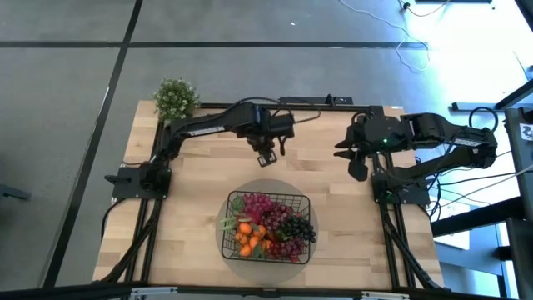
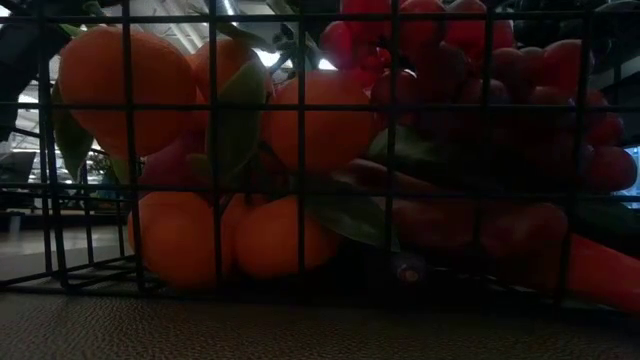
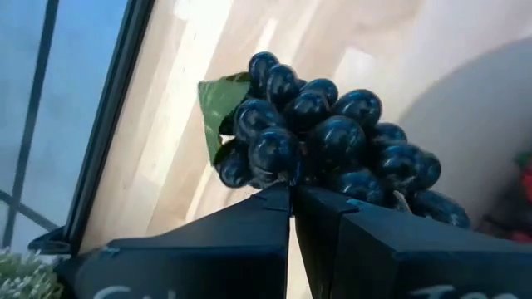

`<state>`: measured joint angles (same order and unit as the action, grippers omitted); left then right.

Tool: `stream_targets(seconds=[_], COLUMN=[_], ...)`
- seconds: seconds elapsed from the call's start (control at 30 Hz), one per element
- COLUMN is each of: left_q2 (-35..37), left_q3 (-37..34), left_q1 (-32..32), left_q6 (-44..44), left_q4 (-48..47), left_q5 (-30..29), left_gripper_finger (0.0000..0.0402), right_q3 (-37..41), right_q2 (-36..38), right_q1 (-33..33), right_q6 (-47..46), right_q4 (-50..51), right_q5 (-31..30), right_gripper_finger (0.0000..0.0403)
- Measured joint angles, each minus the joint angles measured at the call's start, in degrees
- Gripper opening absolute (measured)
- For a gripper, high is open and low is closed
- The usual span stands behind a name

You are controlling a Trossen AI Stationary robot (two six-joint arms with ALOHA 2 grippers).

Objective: Build produce basket
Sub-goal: Put the purple grapes into the black wire basket

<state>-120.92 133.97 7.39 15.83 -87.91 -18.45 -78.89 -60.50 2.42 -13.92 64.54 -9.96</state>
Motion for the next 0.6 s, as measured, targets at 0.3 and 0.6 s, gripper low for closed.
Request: stream_targets(seconds=[0.3, 0.6], left_q2=[7.5, 8.5], left_q3=[0.0, 0.0], left_q1=[-9.9, -22.9], left_q6=[1.6, 2.0], left_q4=[0.0, 0.4], left_q5=[-0.5, -4.5], left_gripper_finger=[0.0, 0.0], right_q3=[0.0, 0.0], right_q2=[0.8, 0.8], right_q1=[0.0, 0.1], right_q6=[-1.5, -2.4], right_q4=[-0.2, -0.4], right_q5=[0.0, 2.5], right_gripper_finger=[0.01, 0.01])
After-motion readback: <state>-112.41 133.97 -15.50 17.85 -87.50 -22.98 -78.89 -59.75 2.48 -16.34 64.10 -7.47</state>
